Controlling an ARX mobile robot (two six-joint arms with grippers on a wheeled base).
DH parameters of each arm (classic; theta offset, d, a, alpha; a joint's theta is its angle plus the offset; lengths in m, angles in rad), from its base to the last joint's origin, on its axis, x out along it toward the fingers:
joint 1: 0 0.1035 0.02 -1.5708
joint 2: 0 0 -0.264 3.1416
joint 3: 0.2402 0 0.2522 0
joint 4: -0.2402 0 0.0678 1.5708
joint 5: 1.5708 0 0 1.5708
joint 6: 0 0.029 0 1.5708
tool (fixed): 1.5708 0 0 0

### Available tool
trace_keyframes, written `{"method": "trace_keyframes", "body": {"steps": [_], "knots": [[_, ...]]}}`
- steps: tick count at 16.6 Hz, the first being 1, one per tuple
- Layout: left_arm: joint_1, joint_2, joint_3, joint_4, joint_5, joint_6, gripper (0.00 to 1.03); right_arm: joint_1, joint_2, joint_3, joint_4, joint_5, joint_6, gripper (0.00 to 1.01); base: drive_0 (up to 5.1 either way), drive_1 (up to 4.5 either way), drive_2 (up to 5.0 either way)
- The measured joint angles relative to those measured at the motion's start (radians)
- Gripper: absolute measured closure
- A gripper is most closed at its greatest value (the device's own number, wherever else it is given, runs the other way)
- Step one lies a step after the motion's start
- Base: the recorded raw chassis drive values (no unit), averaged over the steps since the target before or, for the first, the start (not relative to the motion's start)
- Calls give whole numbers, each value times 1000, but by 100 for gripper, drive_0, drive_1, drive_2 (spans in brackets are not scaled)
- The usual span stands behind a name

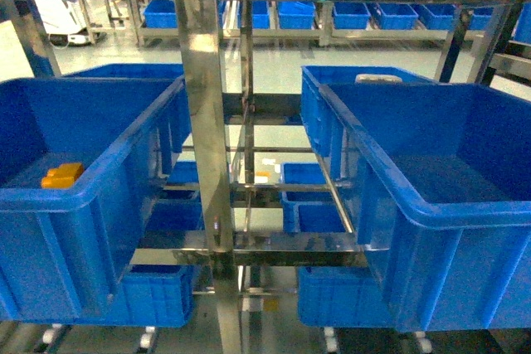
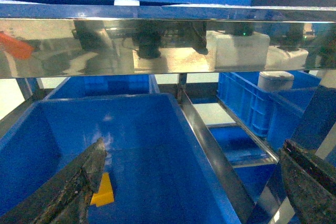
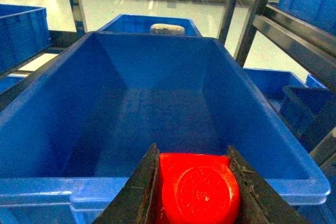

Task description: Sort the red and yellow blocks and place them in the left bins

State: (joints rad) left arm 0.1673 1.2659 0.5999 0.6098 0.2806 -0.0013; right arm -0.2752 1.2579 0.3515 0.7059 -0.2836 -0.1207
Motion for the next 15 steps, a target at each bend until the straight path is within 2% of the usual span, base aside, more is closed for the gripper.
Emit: {"method": "trace_keyframes", "body": {"steps": [2, 5, 9, 12, 15], "knots": [[0, 0, 0, 0, 0, 0, 5, 25, 106, 55, 23, 0, 0, 73, 0, 0, 0], [0, 0, 0, 0, 0, 0, 5, 57, 267, 214, 3, 3, 5, 73, 0, 0, 0], [0, 0, 0, 0, 0, 0, 5, 70, 327, 280, -29, 3, 9, 73, 0, 0, 0], [0, 0, 0, 0, 0, 0, 5, 91, 502, 433, -100, 0, 15, 73, 0, 0, 0], [0, 0, 0, 1, 0, -1, 5, 109, 601, 525, -140, -1, 13, 73, 0, 0, 0]]}}
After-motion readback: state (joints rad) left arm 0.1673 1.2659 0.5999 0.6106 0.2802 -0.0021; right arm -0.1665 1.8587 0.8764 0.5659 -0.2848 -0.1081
